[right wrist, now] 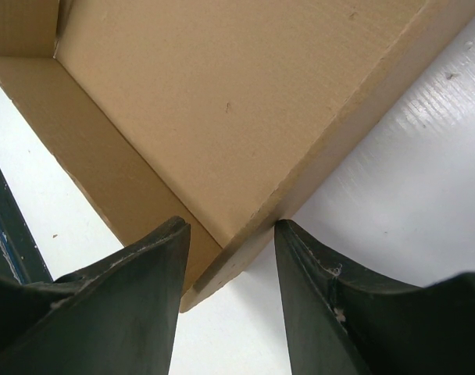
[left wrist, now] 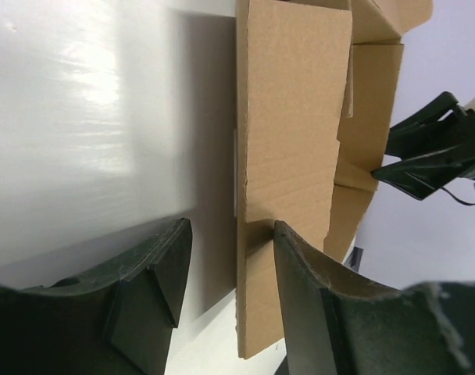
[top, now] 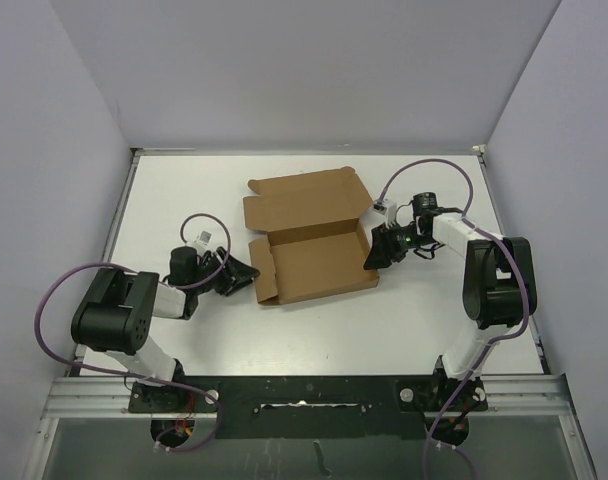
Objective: Fold the paper box
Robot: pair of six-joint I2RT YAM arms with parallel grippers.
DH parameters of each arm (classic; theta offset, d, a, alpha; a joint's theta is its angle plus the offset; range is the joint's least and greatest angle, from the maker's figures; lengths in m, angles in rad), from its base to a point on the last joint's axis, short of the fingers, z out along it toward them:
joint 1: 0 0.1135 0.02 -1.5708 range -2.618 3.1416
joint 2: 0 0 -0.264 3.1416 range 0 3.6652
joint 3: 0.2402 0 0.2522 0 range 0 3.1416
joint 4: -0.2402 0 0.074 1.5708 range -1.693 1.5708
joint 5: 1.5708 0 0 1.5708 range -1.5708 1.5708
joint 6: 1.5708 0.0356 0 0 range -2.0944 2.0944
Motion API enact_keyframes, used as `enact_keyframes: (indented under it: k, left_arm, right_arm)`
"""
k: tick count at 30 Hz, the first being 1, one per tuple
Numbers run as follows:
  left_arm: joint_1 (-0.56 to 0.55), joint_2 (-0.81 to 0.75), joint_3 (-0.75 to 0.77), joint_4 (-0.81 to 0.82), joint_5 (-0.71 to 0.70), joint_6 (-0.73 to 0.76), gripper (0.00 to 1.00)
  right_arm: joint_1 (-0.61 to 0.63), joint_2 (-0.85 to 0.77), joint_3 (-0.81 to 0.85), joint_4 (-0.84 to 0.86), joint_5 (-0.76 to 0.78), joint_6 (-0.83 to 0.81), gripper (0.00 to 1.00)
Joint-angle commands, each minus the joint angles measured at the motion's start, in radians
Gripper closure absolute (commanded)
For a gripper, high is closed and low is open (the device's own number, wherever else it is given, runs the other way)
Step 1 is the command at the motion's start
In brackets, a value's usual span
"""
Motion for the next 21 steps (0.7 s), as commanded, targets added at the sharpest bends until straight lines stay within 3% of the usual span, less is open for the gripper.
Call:
enact_keyframes:
  k: [1,9,16,21]
  left_arm:
    - [-0.014,0.045,-0.006,0.220,0.046,-0.061,0.54]
    - [-0.017,0.073,-0.028,0.393,0.100,-0.130,0.53]
    - [-0.040,0.062,-0.008,0.360,0.086,-0.130,0.52]
    - [-0.071,0.021,0.031,0.249,0.058,-0.094,0.49]
  right_arm:
    - [0.004,-0.002,0.018,0.004,-0.031,-0.009,0.52]
    - [0.004,-0.002,0.018,0.004,-0.031,-0.009,0.52]
    - [0.004,-0.003,0.018,0.004,-0.032,-0.009,0.52]
    - [0.007,0.000,0.018,0.005,-0.030,-0.009,0.52]
